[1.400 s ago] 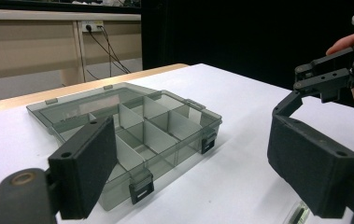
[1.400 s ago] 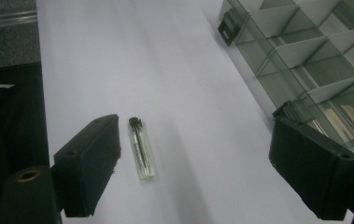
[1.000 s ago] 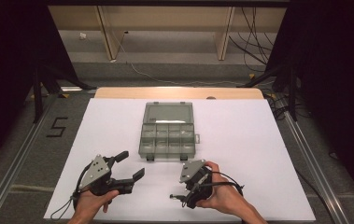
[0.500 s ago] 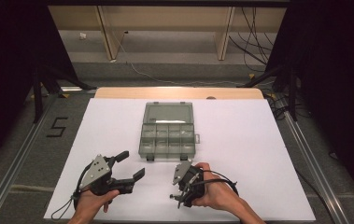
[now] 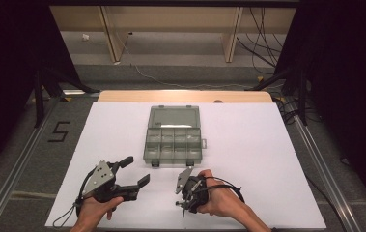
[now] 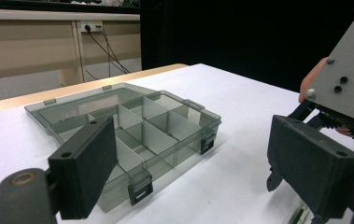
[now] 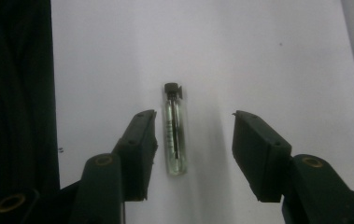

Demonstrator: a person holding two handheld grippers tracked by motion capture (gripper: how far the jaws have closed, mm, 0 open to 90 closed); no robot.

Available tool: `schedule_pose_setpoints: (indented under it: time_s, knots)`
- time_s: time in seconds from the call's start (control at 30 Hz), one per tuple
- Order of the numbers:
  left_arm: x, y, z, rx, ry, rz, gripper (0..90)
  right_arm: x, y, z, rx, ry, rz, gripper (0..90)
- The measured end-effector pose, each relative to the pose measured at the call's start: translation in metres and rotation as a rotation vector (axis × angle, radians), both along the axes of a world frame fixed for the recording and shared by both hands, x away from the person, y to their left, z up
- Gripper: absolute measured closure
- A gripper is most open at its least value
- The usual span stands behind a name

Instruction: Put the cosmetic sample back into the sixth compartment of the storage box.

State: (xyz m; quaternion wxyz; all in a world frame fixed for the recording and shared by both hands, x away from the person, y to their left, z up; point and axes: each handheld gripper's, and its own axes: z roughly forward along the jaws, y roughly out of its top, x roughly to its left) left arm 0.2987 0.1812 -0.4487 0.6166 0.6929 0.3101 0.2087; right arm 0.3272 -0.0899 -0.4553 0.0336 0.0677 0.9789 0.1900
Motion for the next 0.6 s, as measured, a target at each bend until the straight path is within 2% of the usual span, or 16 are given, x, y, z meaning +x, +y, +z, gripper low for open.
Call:
schedule_pose_setpoints:
  time_s: [0.1, 0.53, 0.6]
  knots:
    - [0.0002, 0.0003, 0.0002, 0.001, -0.004, -0.001, 15.6, -0.0005, 0.0007, -0.0014, -0.010, 0.009, -0.003, 53.5]
    - [0.0006, 0.0001, 0.0001, -0.003, -0.008, -0.005, 15.6, -0.0016, 0.0055, -0.0059, -0.037, 0.027, 0.031, 70.2]
    - [0.0001, 0.0001, 0.0003, 0.001, -0.004, -0.001, 15.6, -0.0023, 0.0058, -0.0067, -0.040, 0.035, 0.021, 72.5]
